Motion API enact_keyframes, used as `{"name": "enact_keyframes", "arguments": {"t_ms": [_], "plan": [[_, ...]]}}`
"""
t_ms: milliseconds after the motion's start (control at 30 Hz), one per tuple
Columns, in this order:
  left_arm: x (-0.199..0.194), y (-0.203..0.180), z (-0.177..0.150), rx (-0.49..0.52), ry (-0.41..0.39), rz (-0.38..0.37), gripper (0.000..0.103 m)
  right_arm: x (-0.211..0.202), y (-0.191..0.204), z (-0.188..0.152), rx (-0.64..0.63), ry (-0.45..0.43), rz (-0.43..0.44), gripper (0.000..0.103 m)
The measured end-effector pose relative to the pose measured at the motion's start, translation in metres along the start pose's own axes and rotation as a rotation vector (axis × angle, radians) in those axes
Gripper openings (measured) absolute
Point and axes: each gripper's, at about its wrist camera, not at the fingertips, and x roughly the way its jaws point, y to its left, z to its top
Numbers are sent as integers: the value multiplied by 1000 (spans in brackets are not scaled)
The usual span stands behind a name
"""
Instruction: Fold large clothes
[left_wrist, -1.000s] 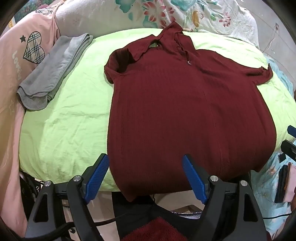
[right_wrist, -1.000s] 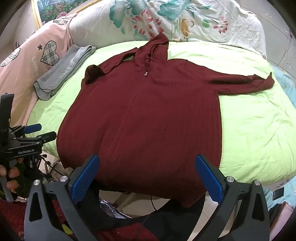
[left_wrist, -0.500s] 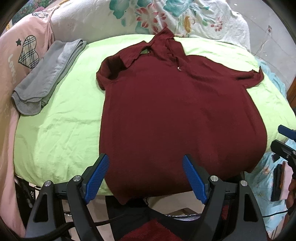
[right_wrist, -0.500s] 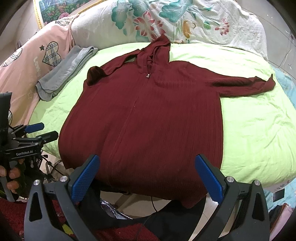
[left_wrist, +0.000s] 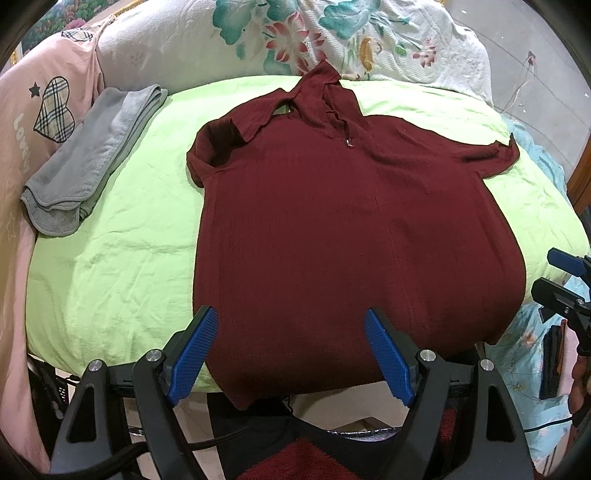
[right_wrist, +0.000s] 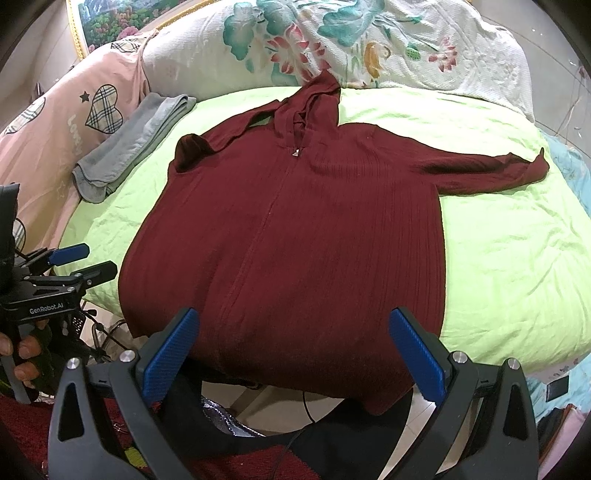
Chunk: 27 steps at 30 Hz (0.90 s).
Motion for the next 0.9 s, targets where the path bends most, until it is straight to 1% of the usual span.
{"name": "enact_keyframes", "arguments": {"t_ms": [367,433,467,533,633,667,767,900], "plan": [[8,-3,0,-1,5,-3,82,0,1,0,2,3,-2,102],[10,-2,0,1,6,-5,82,1,3,0,3,14,-7,102],[10,-2,0,0,8,-7,82,2,3,0,-2,36,-19,102],[13,-1,1,-3,14,-13,82,2,3,1,0,37,-18,102],[17,-2,2,-4,26,-19,82,3,0,1,10,19,-7,102],[17,-2,3,-3,29,-20,82,4,-1,0,17,-4,6,102],[24,-1,4,-1,41,-28,82,5,-6,3,35,-8,18,102],[30,2,8,-21,55,-69,82,5,-19,6,84,-30,26,102]]}}
